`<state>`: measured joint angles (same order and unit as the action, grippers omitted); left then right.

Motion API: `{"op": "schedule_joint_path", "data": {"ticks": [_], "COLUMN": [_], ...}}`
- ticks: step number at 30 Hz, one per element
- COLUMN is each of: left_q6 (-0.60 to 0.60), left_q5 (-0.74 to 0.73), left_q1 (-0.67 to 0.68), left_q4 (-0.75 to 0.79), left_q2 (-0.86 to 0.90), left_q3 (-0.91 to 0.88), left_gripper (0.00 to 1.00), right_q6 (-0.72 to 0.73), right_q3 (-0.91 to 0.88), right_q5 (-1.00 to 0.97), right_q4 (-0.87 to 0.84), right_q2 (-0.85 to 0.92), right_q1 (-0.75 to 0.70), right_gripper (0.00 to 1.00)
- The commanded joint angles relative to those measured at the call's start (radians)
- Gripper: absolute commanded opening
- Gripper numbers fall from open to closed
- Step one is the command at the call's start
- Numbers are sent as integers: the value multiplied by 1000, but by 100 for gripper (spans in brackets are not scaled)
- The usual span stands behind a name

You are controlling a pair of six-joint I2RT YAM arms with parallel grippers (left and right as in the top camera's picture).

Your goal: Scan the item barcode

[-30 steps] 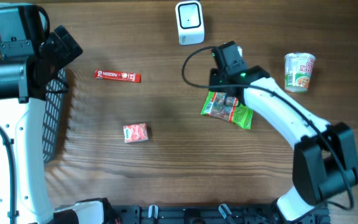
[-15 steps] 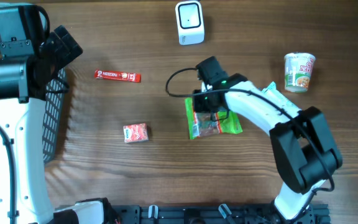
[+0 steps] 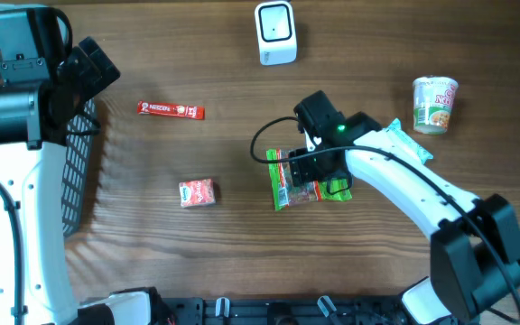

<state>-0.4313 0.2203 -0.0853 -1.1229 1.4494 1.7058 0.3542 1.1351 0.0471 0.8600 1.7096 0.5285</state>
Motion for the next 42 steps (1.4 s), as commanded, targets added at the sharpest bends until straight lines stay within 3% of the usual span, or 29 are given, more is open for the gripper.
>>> {"op": "schedule_joint_path", "data": {"ticks": [1, 7, 9, 11, 16, 18, 20, 21, 23, 24, 25, 26, 27, 28, 35, 42], "left_q6": [8, 8, 8, 8, 8, 8, 8, 8, 8, 8, 8, 8, 8, 8, 8, 8], "left_q5": [9, 9, 9, 9, 9, 9, 9, 9, 9, 9, 9, 9, 9, 9, 9, 9], "left_q1": [-5, -5, -5, -5, -5, -5, -5, -5, -5, -5, -5, -5, -5, -5, -5, -5], "left_q4": [0, 0, 0, 0, 0, 0, 0, 0, 0, 0, 0, 0, 0, 0, 0, 0], "left_q2": [-3, -3, -3, -3, -3, -3, -3, -3, -3, -3, -3, -3, -3, -3, -3, -3], "left_q3": [10, 10, 10, 10, 10, 10, 10, 10, 10, 10, 10, 10, 10, 10, 10, 10], "left_gripper": [100, 100, 100, 100, 100, 100, 100, 100, 100, 100, 100, 100, 100, 100, 100, 100], "right_q6": [76, 100, 101, 91, 93, 56, 26, -10, -56, -79, -97, -96, -95, -92, -62, -10], "right_q3": [-56, -136, -177, -224, -304, -312, -312, -312, -312, -311, -304, -285, -266, -246, -98, -99], "right_q5": [-92, -92, -92, -91, -92, -52, -16, 8, 18, 21, 21, 21, 21, 22, 44, 35], "right_q4": [-26, -116, -178, -227, -285, -272, -272, -273, -272, -272, -269, -259, -250, -241, -134, -155], "right_q2": [24, 26, 26, 28, 63, 68, 68, 68, 68, 68, 67, 67, 67, 67, 64, 65], "right_q1": [-2, -1, -2, -2, -21, -98, -140, -149, -149, -150, -150, -151, -151, -151, -151, -151], "right_gripper": [75, 79, 85, 96, 100, 100, 90, 67, 41, 20, 11, 22, 55, 65, 77, 91]}}
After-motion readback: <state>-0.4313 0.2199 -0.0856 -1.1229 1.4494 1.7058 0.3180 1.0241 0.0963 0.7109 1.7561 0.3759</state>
